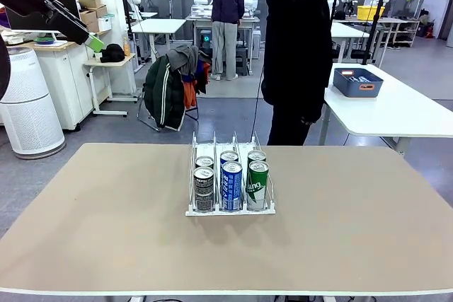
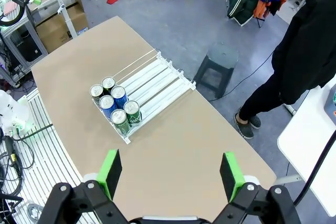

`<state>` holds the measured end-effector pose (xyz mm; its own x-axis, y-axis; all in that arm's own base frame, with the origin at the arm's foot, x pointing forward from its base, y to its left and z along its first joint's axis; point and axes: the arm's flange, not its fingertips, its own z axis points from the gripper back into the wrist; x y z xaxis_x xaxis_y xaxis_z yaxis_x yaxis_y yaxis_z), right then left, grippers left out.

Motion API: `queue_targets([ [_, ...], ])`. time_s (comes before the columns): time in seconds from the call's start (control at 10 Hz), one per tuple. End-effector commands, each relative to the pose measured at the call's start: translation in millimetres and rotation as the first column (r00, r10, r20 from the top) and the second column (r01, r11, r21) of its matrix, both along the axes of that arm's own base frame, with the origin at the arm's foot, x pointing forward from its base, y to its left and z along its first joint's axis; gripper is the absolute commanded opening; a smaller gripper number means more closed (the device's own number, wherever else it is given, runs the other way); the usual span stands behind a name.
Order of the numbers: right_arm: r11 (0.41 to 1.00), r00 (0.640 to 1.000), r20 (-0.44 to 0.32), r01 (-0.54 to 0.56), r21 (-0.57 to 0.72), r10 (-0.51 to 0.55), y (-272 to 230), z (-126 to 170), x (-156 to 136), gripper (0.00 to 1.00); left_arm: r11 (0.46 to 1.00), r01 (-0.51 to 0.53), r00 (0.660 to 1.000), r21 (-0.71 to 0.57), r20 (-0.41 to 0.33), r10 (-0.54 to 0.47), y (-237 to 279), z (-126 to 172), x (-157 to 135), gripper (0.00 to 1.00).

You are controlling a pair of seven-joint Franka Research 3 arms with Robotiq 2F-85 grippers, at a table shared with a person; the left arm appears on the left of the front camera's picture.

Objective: Fill the beverage cans into the dispenser.
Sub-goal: Pick up the Sprite handed by the human.

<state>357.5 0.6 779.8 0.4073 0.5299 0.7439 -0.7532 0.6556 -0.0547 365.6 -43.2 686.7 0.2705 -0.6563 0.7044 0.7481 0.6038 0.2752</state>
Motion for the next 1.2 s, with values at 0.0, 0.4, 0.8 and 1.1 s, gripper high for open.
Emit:
queue_targets([
  [0.0, 1.0, 1.0, -0.001, 0.002, -0.006, -0.002, 1.8, 0.1, 1.5, 1.0, 1.0, 0.0, 1.0, 0.0, 0.0, 0.0, 0.0, 0.0, 0.0, 1.0],
  [0.4, 1.0, 1.0, -0.001, 0.002, -0.006, -0.002, 1.8, 0.1, 1.5, 1.0, 0.997, -0.041, 0.999, -0.066, -0.011, 0.04, -6.6, 72.9, -51.0, 1.0],
  [0.8, 1.0, 1.0, -0.001, 0.002, -0.006, -0.002, 1.8, 0.1, 1.5, 1.0, 0.996, -0.061, 0.998, -0.058, -0.014, 0.06, -11.6, 99.7, -60.3, 1.0],
  [1.1, 1.0, 1.0, -0.001, 0.002, -0.006, -0.002, 1.8, 0.1, 1.5, 1.0, 0.997, -0.032, 0.999, -0.066, -0.014, 0.031, -7.1, 103.4, -64.0, 1.0],
])
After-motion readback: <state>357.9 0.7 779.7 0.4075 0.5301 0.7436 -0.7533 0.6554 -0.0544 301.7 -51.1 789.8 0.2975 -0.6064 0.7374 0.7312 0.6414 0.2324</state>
